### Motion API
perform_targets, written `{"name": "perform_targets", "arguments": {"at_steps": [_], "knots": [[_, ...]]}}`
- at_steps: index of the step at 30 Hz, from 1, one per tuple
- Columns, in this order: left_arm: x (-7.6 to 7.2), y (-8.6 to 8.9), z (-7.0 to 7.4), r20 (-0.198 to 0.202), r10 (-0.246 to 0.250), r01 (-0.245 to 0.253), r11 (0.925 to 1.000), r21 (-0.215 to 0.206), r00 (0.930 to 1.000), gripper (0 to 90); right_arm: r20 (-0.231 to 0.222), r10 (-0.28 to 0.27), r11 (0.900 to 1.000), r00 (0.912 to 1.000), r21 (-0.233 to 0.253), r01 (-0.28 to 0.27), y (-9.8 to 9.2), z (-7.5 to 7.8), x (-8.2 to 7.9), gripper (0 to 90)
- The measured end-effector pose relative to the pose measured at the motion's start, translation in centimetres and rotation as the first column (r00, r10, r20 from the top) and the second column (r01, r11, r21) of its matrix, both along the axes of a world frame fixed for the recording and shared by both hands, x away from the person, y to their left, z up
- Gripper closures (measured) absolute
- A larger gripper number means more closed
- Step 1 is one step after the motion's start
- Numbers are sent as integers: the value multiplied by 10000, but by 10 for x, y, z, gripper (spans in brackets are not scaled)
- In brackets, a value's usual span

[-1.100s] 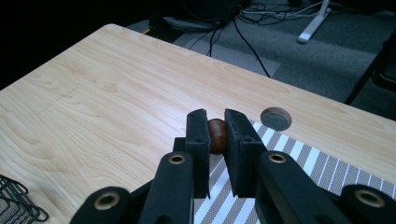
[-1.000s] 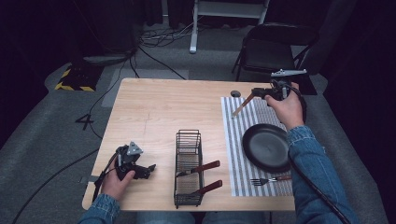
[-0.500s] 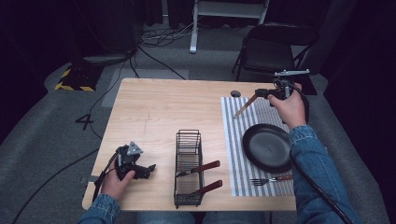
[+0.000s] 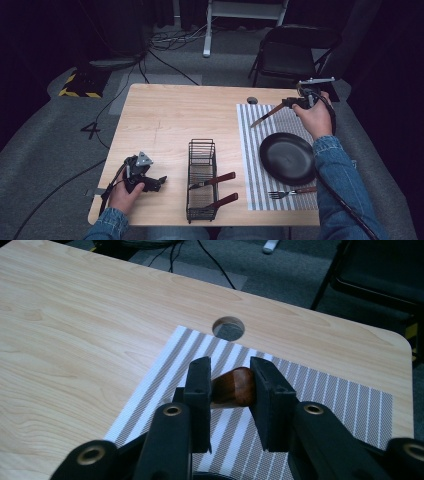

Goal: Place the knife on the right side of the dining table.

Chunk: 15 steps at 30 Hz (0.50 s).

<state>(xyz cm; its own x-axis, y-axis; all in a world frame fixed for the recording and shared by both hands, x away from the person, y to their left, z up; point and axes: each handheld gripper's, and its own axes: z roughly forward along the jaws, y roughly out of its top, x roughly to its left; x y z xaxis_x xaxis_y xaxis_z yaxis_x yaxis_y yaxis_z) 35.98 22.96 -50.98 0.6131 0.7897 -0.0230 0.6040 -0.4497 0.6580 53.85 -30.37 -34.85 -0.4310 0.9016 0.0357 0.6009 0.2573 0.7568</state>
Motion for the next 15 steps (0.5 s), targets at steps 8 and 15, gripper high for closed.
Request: {"name": "perform_targets", "arguments": {"at_steps": [8, 15], "knots": [[0, 0, 0, 1, 1, -1, 10000, 2, 10000, 2, -96, -439, 9988, 9990, -202, 437, -16, -13, 2, 662], [0, 0, 0, 0, -1, 1, 10000, 1, 10000, 2, -113, -630, 9968, 9980, -500, 624, -24, -24, 7, 616]]}}
